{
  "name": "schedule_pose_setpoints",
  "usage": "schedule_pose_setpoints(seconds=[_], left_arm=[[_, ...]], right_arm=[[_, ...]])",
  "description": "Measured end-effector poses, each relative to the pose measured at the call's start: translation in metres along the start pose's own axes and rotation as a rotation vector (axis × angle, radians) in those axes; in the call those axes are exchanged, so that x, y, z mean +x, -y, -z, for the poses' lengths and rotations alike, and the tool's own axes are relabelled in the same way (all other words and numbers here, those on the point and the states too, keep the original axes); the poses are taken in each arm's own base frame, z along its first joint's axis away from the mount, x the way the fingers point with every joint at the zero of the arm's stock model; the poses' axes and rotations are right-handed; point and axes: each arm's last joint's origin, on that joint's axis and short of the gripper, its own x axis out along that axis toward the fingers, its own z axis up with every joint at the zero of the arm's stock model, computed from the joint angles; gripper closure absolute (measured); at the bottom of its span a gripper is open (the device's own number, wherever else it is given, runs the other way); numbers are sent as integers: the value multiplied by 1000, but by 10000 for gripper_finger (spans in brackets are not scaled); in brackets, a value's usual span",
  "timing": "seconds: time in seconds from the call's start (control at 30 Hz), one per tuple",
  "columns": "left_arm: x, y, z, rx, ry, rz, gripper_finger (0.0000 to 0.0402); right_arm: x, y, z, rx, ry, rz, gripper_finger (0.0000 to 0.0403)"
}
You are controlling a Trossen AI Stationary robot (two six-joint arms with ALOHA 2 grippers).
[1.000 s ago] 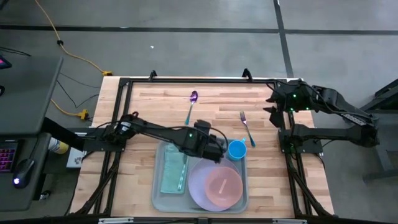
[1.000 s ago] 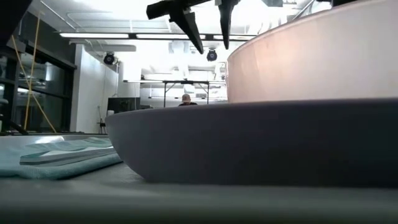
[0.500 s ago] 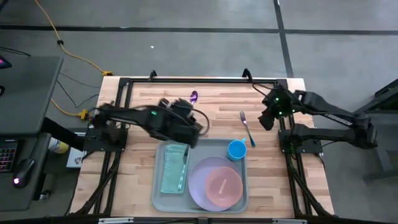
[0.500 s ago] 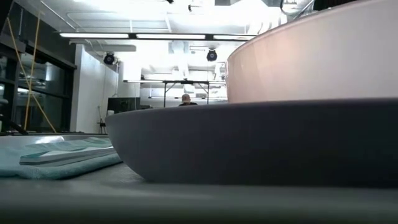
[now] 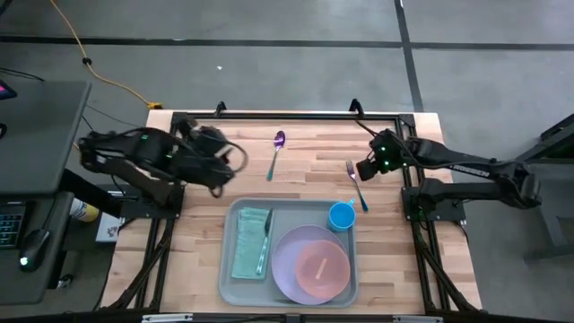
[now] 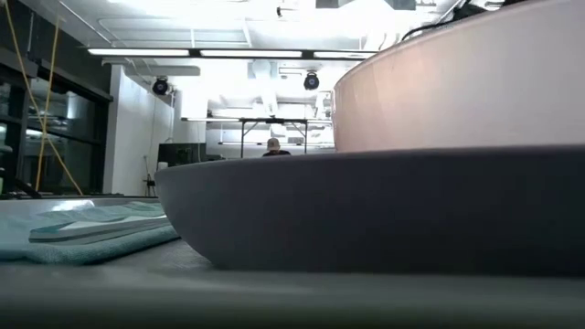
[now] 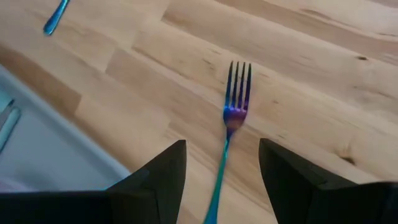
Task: Set up tray
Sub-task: Put the blue fork on top of the blue napkin to the left of the blue knife
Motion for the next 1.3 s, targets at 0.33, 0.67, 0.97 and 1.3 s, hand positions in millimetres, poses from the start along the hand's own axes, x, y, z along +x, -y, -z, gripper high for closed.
schedule_pose_setpoints(seconds=[0.33, 0.67, 0.97, 1.3], left_arm=[[1, -35, 65, -89, 147, 138, 160], [12, -32, 90, -53, 184, 258, 160], [15, -24, 87, -6, 243, 298, 160], [15, -23, 87, 19, 250, 318, 160]], right_arm=[[36, -9, 4, 66, -168, 76, 224], [64, -14, 15, 59, -290, 154, 224], [86, -19, 15, 12, -311, 139, 224], [106, -18, 16, 16, -348, 165, 224]])
